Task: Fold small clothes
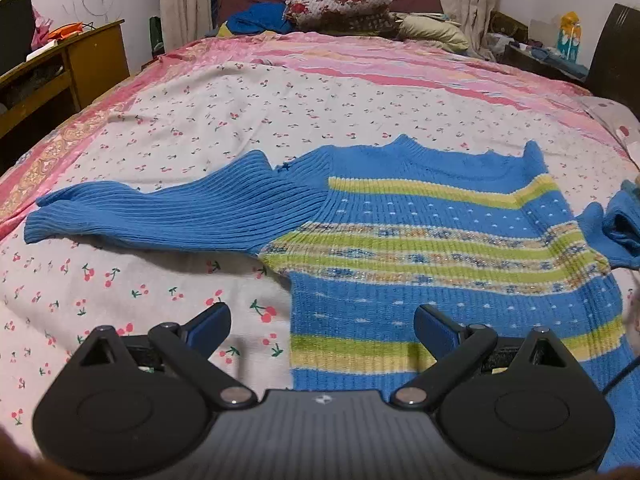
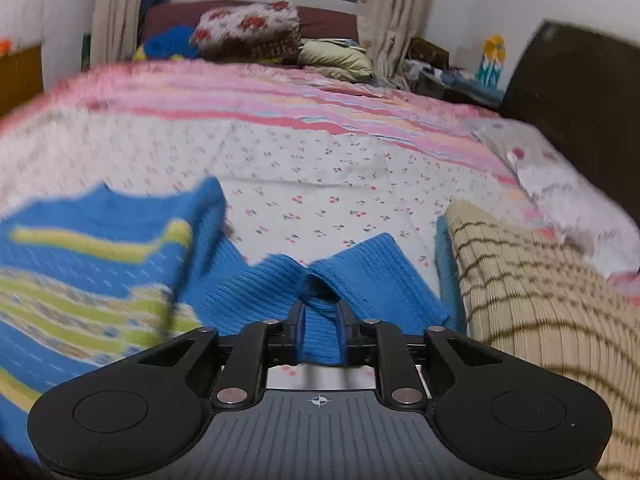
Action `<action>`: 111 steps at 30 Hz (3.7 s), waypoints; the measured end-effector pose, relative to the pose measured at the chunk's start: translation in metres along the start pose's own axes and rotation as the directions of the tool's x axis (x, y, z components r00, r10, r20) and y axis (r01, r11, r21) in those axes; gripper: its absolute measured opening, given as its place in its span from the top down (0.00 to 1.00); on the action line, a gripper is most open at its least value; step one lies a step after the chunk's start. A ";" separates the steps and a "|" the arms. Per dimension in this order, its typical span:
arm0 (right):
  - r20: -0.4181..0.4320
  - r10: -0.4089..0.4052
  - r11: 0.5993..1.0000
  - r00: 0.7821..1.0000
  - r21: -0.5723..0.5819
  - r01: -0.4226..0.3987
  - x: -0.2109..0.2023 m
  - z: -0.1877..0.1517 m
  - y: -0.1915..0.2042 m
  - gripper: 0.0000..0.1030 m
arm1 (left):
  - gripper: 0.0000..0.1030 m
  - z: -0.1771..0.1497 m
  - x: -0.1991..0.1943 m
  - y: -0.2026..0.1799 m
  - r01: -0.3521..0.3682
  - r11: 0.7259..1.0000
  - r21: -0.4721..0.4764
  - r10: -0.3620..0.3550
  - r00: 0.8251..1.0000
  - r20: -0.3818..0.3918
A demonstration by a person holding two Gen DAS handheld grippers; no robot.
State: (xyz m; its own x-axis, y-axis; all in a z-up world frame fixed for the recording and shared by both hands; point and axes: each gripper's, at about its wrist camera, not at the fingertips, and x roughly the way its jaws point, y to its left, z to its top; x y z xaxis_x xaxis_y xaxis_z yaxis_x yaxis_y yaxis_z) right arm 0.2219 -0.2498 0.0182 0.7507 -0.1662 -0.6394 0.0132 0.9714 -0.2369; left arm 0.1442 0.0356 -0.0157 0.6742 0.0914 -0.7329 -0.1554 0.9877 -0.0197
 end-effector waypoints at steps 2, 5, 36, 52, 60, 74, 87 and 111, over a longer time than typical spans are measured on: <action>0.005 -0.035 0.997 0.999 -0.064 0.035 0.012 -0.003 0.003 0.73 | 0.00 0.001 0.002 0.000 -0.002 1.000 0.000 0.002 1.000 -0.001; 0.012 -0.094 0.984 0.995 -0.152 0.095 0.023 -0.004 0.005 0.65 | 0.00 0.001 0.003 -0.001 0.000 1.000 0.002 0.000 1.000 -0.004; 0.101 0.523 0.852 0.846 -0.052 -0.521 -0.043 0.042 0.118 0.85 | 0.00 -0.006 -0.016 0.043 0.002 0.997 -0.082 -0.002 1.000 0.006; 0.045 0.470 0.877 0.881 -0.131 -0.462 -0.073 -0.002 0.101 0.81 | 0.00 -0.007 -0.036 0.060 -0.025 0.996 -0.080 0.030 0.997 0.065; -0.083 0.537 0.842 0.839 0.113 -0.528 -0.041 -0.024 0.101 0.74 | 0.00 -0.011 -0.039 0.064 -0.037 0.997 -0.072 0.042 0.997 0.072; 0.058 0.555 0.829 0.830 0.045 -0.558 -0.024 0.022 0.148 0.71 | 0.00 -0.010 -0.037 0.075 -0.065 0.994 -0.092 0.071 0.995 0.070; 0.021 0.586 0.810 0.810 -0.041 -0.585 -0.032 0.021 0.160 0.65 | 0.00 -0.010 -0.040 0.097 -0.101 0.985 -0.138 0.112 0.991 0.070; 0.051 0.458 0.886 0.887 0.048 -0.460 -0.024 0.009 0.067 0.65 | 0.00 0.041 0.009 -0.022 0.050 0.988 0.148 -0.068 0.990 0.126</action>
State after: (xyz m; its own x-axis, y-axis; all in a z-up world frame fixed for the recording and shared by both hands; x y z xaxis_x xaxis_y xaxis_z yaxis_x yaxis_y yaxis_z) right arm 0.2105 -0.1794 0.0246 0.7061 0.3061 -0.6385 -0.3019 0.9458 0.1196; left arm 0.1831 0.0195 0.0064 0.7689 0.0389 -0.6382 -0.0133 0.9989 0.0448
